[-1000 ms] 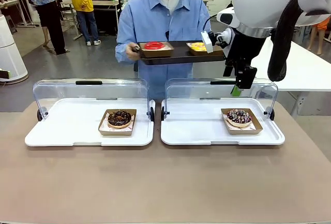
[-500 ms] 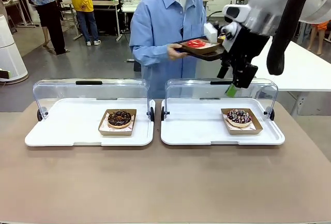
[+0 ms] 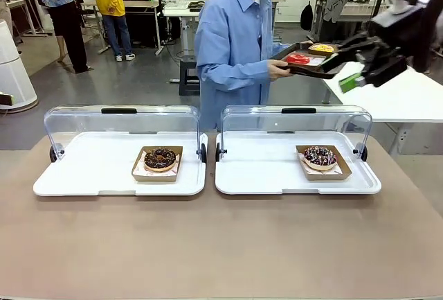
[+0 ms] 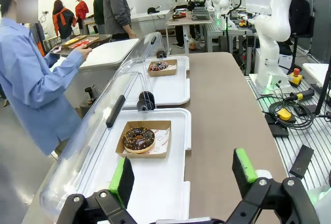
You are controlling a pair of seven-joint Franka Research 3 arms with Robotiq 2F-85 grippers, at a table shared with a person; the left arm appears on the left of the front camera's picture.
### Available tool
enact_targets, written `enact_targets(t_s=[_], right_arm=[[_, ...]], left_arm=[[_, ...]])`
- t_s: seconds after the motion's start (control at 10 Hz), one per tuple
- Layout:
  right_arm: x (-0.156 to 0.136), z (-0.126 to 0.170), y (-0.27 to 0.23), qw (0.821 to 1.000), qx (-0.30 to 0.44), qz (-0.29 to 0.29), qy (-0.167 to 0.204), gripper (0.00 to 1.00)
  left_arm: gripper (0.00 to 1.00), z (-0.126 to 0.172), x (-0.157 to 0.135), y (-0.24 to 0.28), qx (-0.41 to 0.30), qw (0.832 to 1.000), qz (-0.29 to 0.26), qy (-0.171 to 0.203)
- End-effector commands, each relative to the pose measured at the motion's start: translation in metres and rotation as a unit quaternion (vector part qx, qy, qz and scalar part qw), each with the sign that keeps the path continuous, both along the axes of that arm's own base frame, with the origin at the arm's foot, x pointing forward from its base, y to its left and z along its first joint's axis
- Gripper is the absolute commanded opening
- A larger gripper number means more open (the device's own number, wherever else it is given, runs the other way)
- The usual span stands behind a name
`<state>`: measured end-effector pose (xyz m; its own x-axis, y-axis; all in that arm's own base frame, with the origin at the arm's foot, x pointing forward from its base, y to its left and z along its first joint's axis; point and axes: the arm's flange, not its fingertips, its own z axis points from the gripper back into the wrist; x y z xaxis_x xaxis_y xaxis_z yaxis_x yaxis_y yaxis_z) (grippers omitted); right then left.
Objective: Provide the desired donut to the person.
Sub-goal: Place the picked Paper togo box onto the Handle tray extended by the person.
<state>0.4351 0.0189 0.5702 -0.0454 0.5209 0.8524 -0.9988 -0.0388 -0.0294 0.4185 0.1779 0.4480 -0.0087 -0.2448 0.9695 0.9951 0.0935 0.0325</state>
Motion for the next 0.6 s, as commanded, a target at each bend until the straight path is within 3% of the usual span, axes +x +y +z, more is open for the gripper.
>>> enact_targets(t_s=[0.0,0.2,0.5], right_arm=[[-0.002,-0.023,-0.034,0.999,0.025,-0.026,0.013,1.00],[-0.010,-0.041,-0.073,0.996,0.009,-0.087,-0.003,1.00],[-0.015,-0.059,-0.107,0.995,0.009,-0.094,0.009,1.00]], left_arm=[[1.00,0.002,-0.001,0.000,-0.003,1.000,-0.001,-0.003],[1.00,0.002,-0.001,0.000,-0.003,1.000,-0.001,-0.003],[1.00,0.002,-0.001,0.000,-0.003,1.000,-0.001,-0.003]])
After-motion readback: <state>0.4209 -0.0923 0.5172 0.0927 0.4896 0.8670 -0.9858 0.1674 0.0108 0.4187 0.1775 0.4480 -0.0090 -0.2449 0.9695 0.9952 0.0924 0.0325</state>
